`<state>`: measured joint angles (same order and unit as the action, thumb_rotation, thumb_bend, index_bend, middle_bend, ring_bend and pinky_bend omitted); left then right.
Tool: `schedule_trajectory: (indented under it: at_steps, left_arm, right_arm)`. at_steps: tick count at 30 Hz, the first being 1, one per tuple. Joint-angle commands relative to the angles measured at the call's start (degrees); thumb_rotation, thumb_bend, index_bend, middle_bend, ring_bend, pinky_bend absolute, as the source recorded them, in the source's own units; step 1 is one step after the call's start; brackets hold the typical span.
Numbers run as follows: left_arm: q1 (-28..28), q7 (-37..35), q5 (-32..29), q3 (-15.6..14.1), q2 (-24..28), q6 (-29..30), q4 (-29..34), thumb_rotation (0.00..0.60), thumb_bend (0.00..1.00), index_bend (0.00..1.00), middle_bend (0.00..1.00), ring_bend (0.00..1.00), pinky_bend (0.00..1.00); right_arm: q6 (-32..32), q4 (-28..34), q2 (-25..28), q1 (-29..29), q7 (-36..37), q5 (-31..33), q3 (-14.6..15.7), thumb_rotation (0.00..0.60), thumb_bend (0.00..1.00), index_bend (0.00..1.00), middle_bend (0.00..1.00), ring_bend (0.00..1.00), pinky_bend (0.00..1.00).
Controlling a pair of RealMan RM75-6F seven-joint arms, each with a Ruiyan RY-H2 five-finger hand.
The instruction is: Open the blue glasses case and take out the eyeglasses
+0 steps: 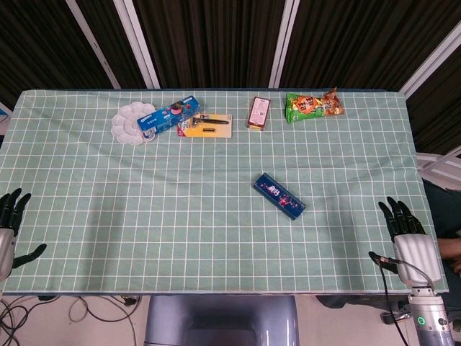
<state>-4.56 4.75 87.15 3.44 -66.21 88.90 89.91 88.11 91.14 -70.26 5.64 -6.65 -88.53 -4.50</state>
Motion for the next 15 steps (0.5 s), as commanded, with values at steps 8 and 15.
schedule_trajectory:
  at_steps: [8,15]
  left_arm:
    - [0.00,0.13,-0.41,0.20,-0.17,-0.02,0.20,0.600,0.00,0.00,0.00,0.00,0.00]
    - [0.42,-0.42,-0.84,0.43,0.03,0.60,0.57,0.600,0.00,0.00,0.00,0.00,0.00]
  right_arm:
    - [-0.70,0.68,0.19,-0.02,-0.12,0.73,-0.01,0.600,0.05,0.00,0.00,0.00,0.22]
    - [-1.37,2.86,0.44,-0.19,-1.16,2.46,-0.35,0.600,0.06,0.00,0.00,0.00,0.22]
